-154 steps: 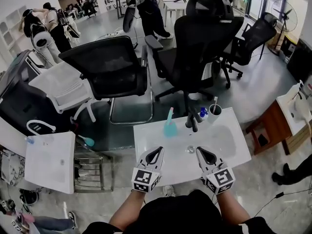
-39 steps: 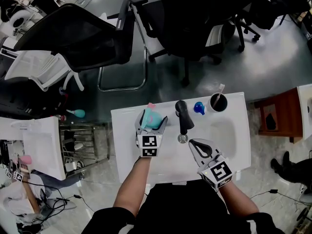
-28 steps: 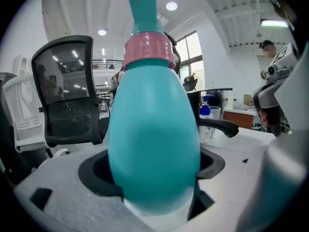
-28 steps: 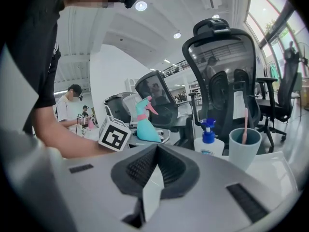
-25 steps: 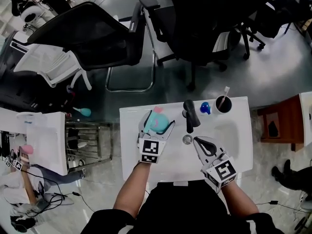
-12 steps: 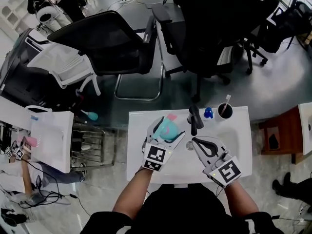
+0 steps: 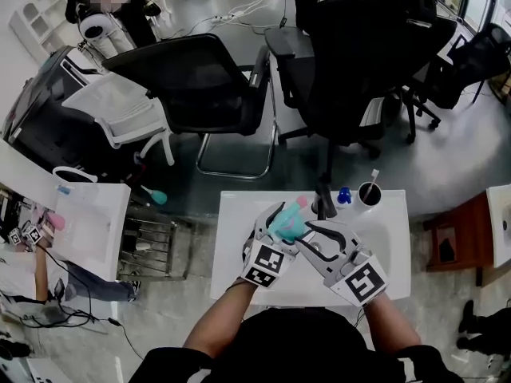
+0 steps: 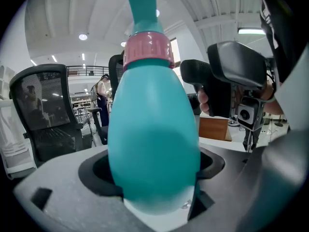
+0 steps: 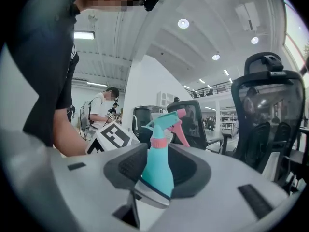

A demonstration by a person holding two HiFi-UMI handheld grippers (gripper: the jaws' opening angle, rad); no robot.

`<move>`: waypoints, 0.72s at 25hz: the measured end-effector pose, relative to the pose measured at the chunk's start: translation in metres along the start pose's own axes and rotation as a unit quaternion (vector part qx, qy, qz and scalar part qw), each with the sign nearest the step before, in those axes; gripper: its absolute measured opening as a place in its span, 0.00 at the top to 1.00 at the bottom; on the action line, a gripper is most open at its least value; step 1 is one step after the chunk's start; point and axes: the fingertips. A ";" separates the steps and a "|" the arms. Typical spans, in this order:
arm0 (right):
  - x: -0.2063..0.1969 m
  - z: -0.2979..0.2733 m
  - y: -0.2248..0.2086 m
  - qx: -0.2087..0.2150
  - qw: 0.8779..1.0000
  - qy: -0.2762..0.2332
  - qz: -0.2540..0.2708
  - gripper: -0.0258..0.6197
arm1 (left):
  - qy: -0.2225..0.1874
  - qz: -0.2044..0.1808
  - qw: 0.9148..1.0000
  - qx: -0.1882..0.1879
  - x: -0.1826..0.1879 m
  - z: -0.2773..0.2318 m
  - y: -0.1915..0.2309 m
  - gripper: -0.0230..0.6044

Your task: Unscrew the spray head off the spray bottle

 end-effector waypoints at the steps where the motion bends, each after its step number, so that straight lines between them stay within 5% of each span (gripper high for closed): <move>1: 0.002 -0.002 0.001 0.000 1.000 0.000 0.004 0.74 | -0.001 -0.001 1.000 -0.002 0.001 0.001 -0.002 0.27; 18: 0.011 -0.020 0.005 -0.026 0.998 0.012 0.047 0.72 | 0.014 0.000 1.000 -0.015 -0.002 0.007 -0.022 0.27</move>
Point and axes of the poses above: the fingertips, and each gripper's own axes: z backward along the fingers, y to its left, x out of its top, and after that the axes turned 6 degrees about x, right-handed
